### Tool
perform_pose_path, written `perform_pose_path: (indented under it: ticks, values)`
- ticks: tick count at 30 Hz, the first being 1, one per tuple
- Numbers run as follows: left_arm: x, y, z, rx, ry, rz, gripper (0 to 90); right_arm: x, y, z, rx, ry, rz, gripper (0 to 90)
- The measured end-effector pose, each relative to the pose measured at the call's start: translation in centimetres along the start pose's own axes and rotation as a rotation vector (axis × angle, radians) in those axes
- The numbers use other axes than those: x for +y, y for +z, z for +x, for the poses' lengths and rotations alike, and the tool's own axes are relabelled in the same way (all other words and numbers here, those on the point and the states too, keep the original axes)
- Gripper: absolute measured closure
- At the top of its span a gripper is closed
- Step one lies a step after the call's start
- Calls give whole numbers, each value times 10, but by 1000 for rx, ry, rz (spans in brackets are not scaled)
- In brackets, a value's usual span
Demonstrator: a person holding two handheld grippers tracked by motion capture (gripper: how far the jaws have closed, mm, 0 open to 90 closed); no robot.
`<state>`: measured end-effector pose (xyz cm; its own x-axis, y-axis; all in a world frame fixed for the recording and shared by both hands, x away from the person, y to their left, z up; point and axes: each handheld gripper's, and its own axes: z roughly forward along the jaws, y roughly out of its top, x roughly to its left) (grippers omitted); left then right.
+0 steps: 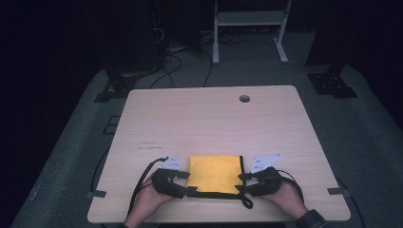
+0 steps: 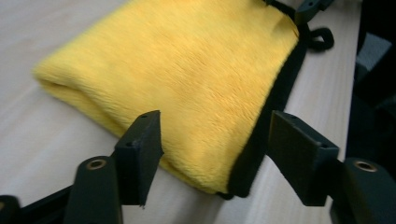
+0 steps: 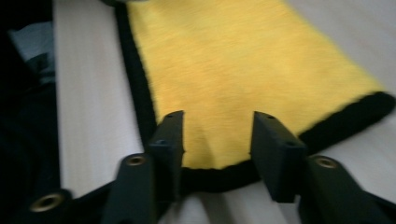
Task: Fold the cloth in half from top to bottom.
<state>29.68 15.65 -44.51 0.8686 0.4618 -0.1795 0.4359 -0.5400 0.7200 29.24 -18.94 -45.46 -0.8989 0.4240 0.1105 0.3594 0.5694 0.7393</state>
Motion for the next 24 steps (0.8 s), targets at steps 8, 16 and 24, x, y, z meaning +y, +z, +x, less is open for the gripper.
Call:
perform_pose_path:
  ticks: [8,16,24]
  values:
    - [-6,-13,14,152,-5,-39,62,-9,-16,-25,-158,151,-55,158]
    - [-20,-31,24,228,-13,-58,1,-19,-29,-40,-242,212,-95,94]
    - [-45,-50,37,304,-42,-50,0,-38,-41,-51,-314,242,-61,19]
